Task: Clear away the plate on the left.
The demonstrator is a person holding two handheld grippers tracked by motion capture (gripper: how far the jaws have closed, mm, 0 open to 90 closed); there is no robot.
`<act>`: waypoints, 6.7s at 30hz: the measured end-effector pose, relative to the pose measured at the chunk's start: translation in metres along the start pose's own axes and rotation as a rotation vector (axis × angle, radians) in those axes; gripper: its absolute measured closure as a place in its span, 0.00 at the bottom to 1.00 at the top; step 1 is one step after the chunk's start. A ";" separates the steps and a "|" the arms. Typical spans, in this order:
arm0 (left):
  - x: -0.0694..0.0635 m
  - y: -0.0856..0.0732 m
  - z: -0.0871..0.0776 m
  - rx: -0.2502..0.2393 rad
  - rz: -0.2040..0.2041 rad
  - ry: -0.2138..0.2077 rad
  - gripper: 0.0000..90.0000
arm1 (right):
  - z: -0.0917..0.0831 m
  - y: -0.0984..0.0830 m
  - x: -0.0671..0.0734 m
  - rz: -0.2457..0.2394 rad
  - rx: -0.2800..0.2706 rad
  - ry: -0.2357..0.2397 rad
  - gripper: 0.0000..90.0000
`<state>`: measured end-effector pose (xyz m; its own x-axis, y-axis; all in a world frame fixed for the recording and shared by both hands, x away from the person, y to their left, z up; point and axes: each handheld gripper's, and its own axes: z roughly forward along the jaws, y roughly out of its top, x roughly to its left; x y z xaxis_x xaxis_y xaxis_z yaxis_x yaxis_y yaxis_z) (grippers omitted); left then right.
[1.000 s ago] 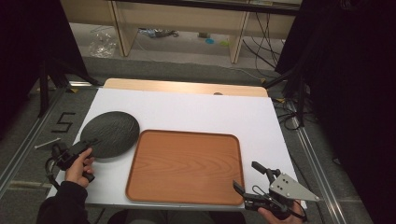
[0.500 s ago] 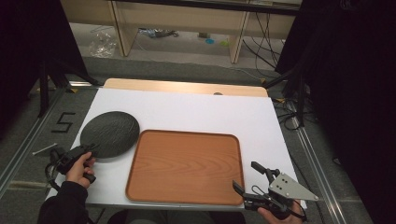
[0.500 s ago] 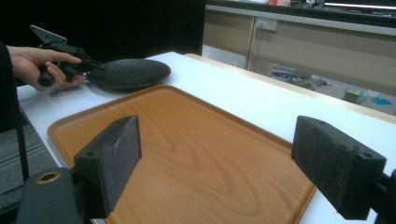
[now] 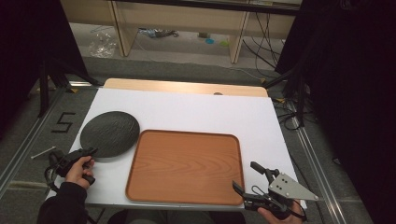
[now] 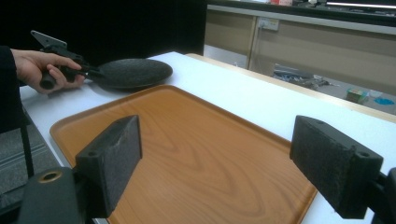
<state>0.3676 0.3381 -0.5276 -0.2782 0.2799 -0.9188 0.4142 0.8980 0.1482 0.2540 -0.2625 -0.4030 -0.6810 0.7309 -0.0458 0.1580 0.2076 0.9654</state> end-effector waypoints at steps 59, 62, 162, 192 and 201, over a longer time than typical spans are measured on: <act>-0.034 -0.009 0.001 0.048 0.039 -0.106 0.96 | 0.000 0.000 0.001 -0.010 -0.004 0.006 0.19; -0.037 -0.013 0.001 0.066 0.046 -0.114 0.95 | -0.001 0.001 0.002 0.003 0.011 0.014 0.19; -0.086 -0.163 0.032 0.748 0.662 -0.058 0.88 | -0.002 0.000 -0.001 -0.005 0.009 0.001 0.19; -0.091 -0.169 0.020 0.778 0.855 0.051 0.44 | -0.002 0.000 0.000 0.007 0.019 0.002 0.19; -0.096 -0.163 0.014 0.733 0.802 -0.029 0.33 | -0.002 -0.001 -0.001 -0.001 0.005 -0.007 0.19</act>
<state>0.3393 0.1603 -0.4691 0.3207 0.6777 -0.6617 0.8855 0.0335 0.4635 0.2535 -0.2645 -0.4031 -0.6759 0.7354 -0.0485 0.1610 0.2116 0.9640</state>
